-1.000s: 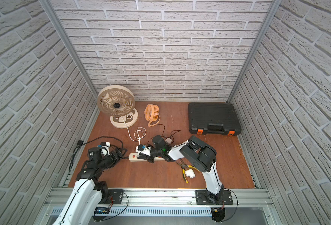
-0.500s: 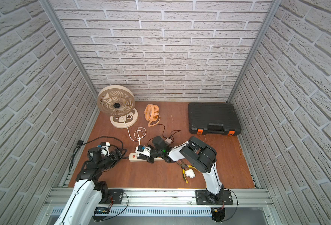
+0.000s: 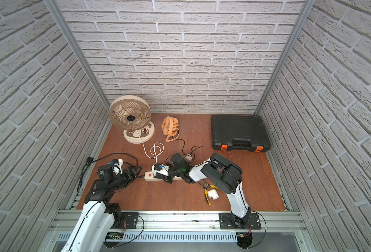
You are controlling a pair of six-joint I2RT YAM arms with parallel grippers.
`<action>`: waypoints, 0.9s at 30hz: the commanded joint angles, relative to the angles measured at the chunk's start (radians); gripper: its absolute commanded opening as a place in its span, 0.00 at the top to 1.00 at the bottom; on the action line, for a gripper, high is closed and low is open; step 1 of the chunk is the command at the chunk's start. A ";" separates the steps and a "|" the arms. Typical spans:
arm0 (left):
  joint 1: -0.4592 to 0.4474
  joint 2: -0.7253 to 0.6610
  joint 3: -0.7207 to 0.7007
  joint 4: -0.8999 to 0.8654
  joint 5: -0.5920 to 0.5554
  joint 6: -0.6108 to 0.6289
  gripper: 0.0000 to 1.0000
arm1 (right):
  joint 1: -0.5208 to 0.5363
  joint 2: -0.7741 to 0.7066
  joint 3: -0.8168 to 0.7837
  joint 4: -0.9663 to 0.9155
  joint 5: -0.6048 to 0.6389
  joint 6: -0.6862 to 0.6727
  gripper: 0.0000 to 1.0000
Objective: Plug the desk fan into the power strip
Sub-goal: Insert the plug into the socket.
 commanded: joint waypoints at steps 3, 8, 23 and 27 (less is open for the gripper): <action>0.008 -0.011 0.022 0.004 0.013 0.018 0.17 | -0.040 0.136 -0.065 -0.442 0.251 -0.015 0.97; 0.007 -0.029 0.018 -0.005 0.010 0.014 0.17 | -0.038 0.094 -0.061 -0.447 0.247 0.001 0.97; 0.007 -0.046 0.012 -0.012 0.008 0.008 0.16 | -0.035 -0.010 0.026 -0.552 0.233 0.051 0.74; 0.008 -0.046 0.012 -0.011 0.007 0.007 0.16 | -0.032 -0.028 0.039 -0.566 0.239 0.055 0.73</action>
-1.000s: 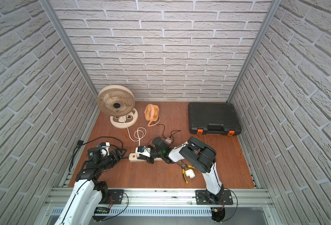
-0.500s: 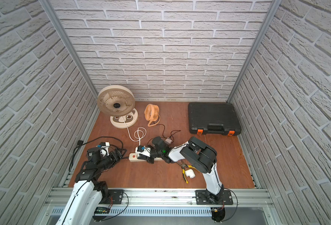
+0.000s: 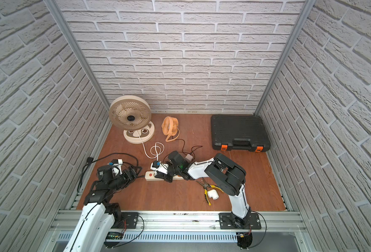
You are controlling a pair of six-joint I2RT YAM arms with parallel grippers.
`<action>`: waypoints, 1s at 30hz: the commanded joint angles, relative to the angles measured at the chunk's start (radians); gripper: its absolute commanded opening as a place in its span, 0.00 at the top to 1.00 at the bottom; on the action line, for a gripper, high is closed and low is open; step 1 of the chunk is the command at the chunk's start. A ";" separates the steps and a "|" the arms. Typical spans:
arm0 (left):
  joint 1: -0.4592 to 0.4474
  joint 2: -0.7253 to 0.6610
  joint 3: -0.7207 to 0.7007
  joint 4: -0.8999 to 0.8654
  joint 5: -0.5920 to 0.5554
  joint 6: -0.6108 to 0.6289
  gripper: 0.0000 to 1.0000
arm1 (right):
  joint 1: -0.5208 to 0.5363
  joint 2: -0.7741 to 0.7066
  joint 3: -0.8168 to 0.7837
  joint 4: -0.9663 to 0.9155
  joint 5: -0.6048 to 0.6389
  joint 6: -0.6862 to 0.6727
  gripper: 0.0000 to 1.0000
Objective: Plug the desk fan into the power strip
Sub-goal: Insert the plug into the socket.
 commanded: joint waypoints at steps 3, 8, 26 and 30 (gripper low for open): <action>0.008 -0.006 0.012 0.007 0.005 0.005 0.16 | -0.035 0.022 -0.041 -0.297 0.186 0.016 0.72; 0.008 -0.005 0.012 0.009 0.005 0.003 0.16 | -0.034 0.017 -0.027 -0.302 0.192 0.029 0.70; 0.008 -0.037 0.031 -0.010 0.025 -0.005 0.14 | -0.033 -0.189 -0.048 -0.362 0.224 0.047 0.55; 0.007 -0.062 0.033 -0.015 0.040 -0.019 0.12 | -0.033 -0.271 -0.083 -0.373 0.231 0.056 0.37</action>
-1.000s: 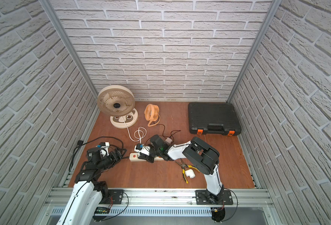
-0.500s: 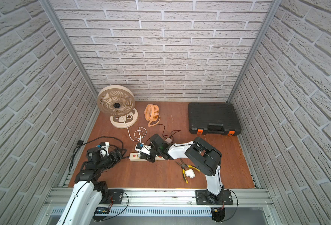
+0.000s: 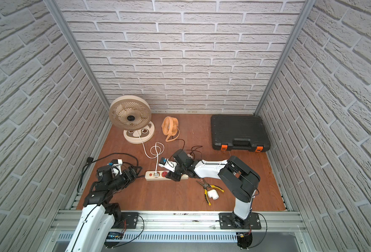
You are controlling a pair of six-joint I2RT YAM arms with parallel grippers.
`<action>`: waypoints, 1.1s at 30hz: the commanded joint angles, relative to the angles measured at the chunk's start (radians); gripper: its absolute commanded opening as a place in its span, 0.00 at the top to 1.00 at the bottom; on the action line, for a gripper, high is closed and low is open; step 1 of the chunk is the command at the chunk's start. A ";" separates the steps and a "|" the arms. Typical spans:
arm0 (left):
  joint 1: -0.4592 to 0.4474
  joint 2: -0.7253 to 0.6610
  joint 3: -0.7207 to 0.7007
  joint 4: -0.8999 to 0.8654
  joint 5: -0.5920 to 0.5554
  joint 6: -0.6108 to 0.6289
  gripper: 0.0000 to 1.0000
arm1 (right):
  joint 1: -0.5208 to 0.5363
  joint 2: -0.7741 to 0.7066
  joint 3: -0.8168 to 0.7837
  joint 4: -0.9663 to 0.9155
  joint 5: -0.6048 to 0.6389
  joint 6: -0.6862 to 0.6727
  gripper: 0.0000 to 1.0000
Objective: Plug the desk fan into the power strip
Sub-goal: Insert the plug into the socket, then pick up the plug from the center of the board.
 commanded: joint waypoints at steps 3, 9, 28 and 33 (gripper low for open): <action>0.001 -0.043 0.036 -0.006 0.035 -0.018 0.08 | -0.002 -0.137 -0.039 -0.083 0.037 0.016 0.19; -0.034 -0.092 0.061 -0.037 0.038 -0.032 0.02 | 0.000 -0.310 -0.084 -0.155 0.074 0.055 0.00; -0.458 -0.231 0.147 -0.130 -0.167 -0.012 0.02 | 0.000 -0.901 -0.286 -0.315 0.215 0.524 0.00; -0.552 -0.143 0.181 -0.098 -0.242 0.040 0.02 | -0.002 -0.983 -0.299 -0.309 0.204 0.617 0.01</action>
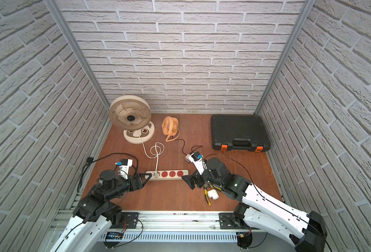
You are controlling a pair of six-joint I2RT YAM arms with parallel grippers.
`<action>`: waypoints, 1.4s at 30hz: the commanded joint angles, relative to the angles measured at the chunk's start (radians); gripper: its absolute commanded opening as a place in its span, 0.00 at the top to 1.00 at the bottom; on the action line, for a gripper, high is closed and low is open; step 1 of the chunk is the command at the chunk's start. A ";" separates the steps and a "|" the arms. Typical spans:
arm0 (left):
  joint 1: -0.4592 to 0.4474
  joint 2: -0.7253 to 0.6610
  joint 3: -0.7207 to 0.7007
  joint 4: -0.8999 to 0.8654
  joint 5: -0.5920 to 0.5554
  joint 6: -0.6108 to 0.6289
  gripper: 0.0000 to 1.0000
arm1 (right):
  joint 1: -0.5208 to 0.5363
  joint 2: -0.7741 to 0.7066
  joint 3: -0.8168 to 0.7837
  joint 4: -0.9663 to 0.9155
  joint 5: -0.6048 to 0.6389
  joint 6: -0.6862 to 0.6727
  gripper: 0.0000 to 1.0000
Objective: Plug the desk fan into the power strip
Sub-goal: Pick up the plug from the center of the board.
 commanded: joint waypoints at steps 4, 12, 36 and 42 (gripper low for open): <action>-0.101 0.125 0.107 0.047 -0.128 0.104 0.02 | -0.011 -0.063 -0.035 0.059 -0.012 0.127 0.01; -0.255 0.376 0.277 0.016 -0.243 0.210 0.02 | -0.064 -0.049 -0.002 0.001 -0.020 0.158 0.01; -0.377 1.109 0.849 -0.160 -0.360 0.404 0.07 | -0.334 -0.187 -0.060 -0.164 0.168 0.320 0.01; -0.381 1.272 0.974 -0.192 -0.373 0.427 0.13 | -0.335 -0.262 -0.103 -0.151 0.175 0.300 0.01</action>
